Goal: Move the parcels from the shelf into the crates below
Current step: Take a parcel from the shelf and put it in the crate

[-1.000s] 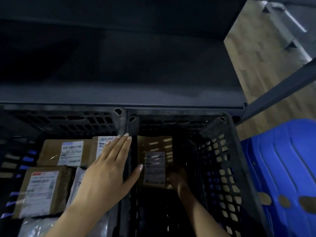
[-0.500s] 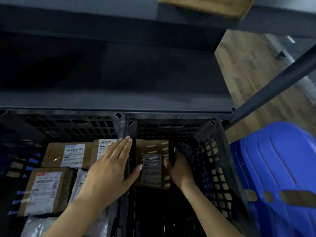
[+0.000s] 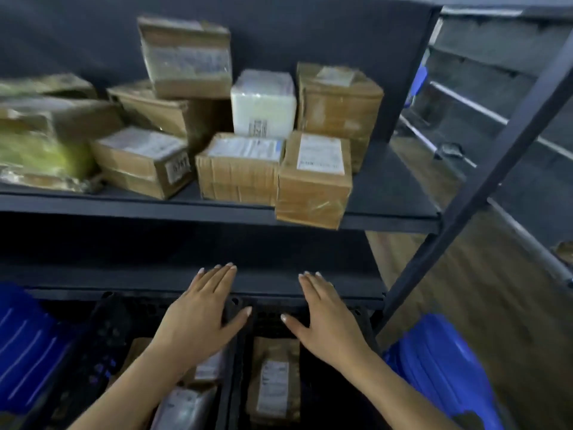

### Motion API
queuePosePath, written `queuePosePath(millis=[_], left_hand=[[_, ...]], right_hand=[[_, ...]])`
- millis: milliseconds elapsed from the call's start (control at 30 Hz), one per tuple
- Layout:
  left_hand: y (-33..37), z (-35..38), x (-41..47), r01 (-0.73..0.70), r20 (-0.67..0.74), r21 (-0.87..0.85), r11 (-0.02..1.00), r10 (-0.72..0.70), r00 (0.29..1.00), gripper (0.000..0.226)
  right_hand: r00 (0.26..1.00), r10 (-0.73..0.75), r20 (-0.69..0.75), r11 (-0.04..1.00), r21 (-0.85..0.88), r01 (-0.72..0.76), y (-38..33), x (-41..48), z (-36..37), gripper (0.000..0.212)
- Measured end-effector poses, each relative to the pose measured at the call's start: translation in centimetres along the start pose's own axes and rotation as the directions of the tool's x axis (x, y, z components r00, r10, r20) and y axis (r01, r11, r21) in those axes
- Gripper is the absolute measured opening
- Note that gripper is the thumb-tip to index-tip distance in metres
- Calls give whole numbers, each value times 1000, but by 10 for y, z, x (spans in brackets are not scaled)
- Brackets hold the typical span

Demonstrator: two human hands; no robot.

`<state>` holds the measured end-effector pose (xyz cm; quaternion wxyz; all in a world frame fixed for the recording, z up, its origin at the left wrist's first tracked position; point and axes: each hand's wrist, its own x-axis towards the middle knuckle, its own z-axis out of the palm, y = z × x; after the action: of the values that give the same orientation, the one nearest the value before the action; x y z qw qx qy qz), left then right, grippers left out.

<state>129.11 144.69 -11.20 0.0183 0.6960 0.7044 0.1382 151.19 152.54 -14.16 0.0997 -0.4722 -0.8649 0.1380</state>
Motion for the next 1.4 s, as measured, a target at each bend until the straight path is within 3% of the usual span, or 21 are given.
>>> queuePosePath(millis=[400,767,1033,1400], left_hand=[[-53,-159,6,122,-281,-18,992,-122,952,75],[-183,-251,43,17,-318,12,1000,-12,948,74],[-191,-268,111,-72,-330,-14,997,63,942,74],[-187,-250,230,-34,-288,-111,993,1,958,64]], right_hand=[[956,-177,-234,983,11,184,-124,41,-114,77],[920,45,-390,998,55,-26,-233,144,-153,74],[899,156,-410,988,75,-137,-228,202,-185,70],[923,195,-332,976,157,-149,-178,311,-220,97]])
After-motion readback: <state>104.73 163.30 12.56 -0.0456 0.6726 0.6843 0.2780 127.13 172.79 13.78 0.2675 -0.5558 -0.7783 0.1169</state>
